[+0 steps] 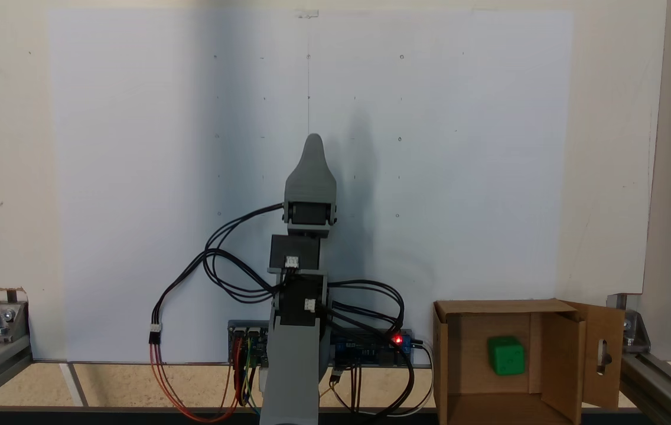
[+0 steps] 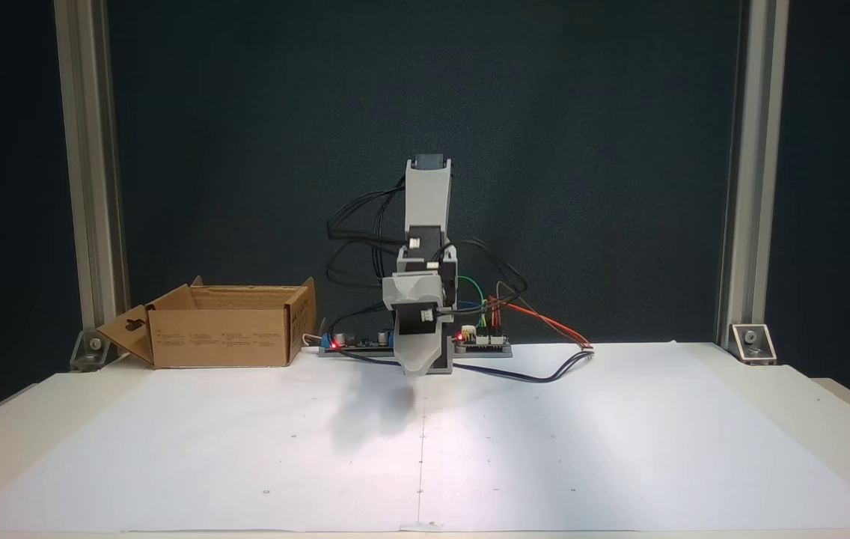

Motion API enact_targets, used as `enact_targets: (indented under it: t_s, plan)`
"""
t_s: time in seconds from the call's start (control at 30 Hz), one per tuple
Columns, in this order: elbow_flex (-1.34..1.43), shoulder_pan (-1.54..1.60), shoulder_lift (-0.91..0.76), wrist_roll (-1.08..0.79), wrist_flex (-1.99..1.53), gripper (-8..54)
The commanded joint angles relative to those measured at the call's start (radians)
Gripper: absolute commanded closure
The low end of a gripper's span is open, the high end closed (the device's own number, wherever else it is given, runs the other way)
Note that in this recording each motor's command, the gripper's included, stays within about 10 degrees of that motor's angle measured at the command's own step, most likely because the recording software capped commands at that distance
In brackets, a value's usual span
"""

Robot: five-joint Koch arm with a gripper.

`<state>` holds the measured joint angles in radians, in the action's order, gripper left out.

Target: Grasp a green dice and put it in the bin.

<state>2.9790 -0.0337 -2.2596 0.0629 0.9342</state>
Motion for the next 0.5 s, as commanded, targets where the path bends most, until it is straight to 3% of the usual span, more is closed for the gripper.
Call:
enact_targets:
  t_s: [0.0,0.47]
  plan:
    - [0.011,-0.008,-0.112,-0.012,0.165,2.4]
    - [0.152,-0.008,-0.11,-0.017,0.704,1.1]
